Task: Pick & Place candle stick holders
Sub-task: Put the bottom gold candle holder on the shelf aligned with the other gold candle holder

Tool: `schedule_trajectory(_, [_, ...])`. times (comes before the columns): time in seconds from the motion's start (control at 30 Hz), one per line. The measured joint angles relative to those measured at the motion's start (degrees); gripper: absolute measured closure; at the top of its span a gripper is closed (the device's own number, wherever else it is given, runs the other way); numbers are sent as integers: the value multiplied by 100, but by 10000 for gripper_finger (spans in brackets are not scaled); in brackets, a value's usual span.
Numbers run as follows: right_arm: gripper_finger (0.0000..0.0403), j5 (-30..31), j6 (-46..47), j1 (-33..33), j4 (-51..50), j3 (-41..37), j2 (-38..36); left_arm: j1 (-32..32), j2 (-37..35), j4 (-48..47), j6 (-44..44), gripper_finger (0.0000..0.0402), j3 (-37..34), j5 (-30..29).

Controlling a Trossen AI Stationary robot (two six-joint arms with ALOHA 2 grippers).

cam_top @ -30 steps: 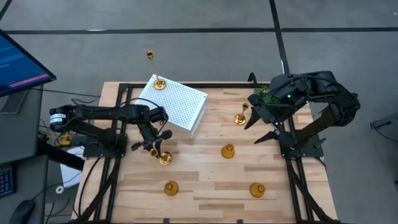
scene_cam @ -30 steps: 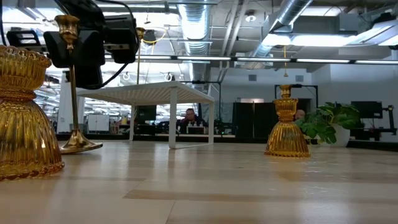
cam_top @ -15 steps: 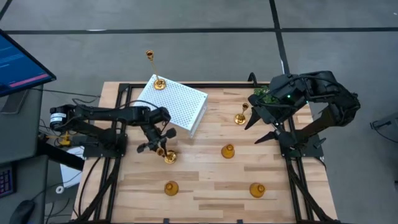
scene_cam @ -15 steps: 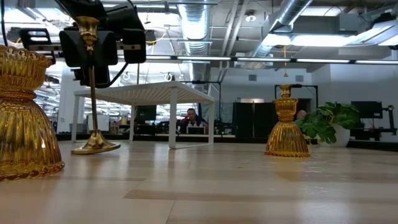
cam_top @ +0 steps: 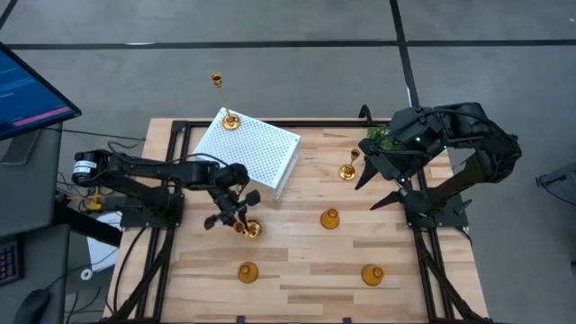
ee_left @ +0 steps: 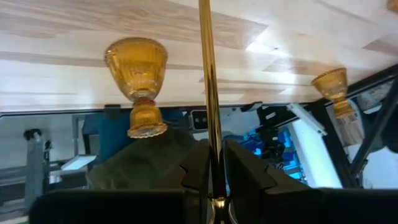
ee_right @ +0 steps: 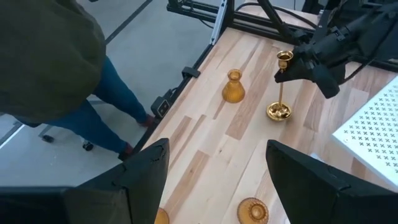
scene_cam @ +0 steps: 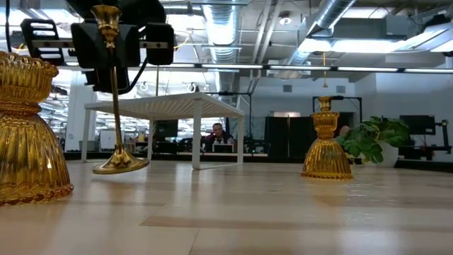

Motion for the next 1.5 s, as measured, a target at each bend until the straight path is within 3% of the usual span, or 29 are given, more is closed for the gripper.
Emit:
schedule_trajectory(0.57, [145, -180, -9, 7, -92, 0, -2, -682, 286, 110, -685, 355, 329, -249])
schedule_trajectory(0.83, [145, -284, -92, 7, -118, 0, -2, -687, 700, 953, -716, 355, 329, 125])
schedule_trajectory(1.13, [145, -283, -97, 7, -141, 0, -2, -685, 663, 1204, -690, 355, 332, -500])
schedule_trajectory(1.5, [145, -284, -114, 7, -147, 0, -2, -731, 667, 1235, -908, 355, 329, -267])
